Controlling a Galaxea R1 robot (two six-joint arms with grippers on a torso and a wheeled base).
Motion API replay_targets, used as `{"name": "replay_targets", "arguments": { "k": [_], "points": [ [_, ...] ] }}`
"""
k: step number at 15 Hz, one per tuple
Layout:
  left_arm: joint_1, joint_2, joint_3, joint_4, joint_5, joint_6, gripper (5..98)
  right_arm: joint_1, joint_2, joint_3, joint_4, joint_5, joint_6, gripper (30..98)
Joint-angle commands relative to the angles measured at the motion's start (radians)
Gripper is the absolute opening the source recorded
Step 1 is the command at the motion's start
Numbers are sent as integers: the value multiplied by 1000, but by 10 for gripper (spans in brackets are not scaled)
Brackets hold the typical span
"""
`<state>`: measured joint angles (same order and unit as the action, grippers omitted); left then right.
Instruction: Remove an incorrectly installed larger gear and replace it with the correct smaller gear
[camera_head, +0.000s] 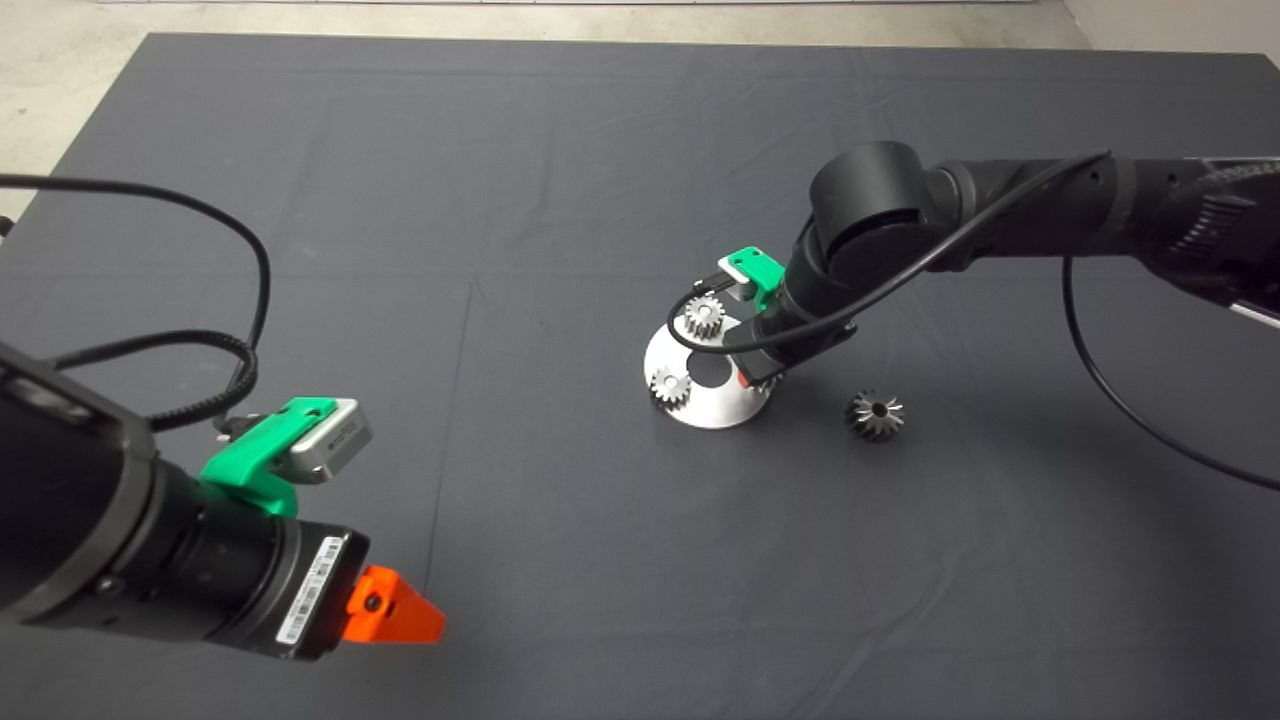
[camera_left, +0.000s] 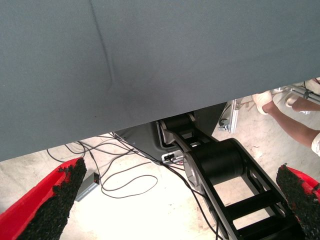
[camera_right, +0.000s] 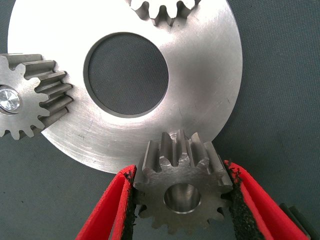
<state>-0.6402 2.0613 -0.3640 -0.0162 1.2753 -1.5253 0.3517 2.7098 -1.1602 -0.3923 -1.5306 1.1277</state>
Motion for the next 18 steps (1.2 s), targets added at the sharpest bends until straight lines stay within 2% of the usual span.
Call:
{"name": "replay_targets", "arguments": {
  "k": [1, 5, 18],
  "points": [
    [-7, 0, 12, -17, 4, -3, 981, 26, -1, 11, -40, -40, 9, 412],
    [-7, 1, 11, -17, 4, -2, 981, 26, -4, 18, -39, -55, 11, 413],
    [-7, 4, 12, -18, 4, -3, 981, 12, -8, 33, -40, -61, 30, 413]
  ]
}}
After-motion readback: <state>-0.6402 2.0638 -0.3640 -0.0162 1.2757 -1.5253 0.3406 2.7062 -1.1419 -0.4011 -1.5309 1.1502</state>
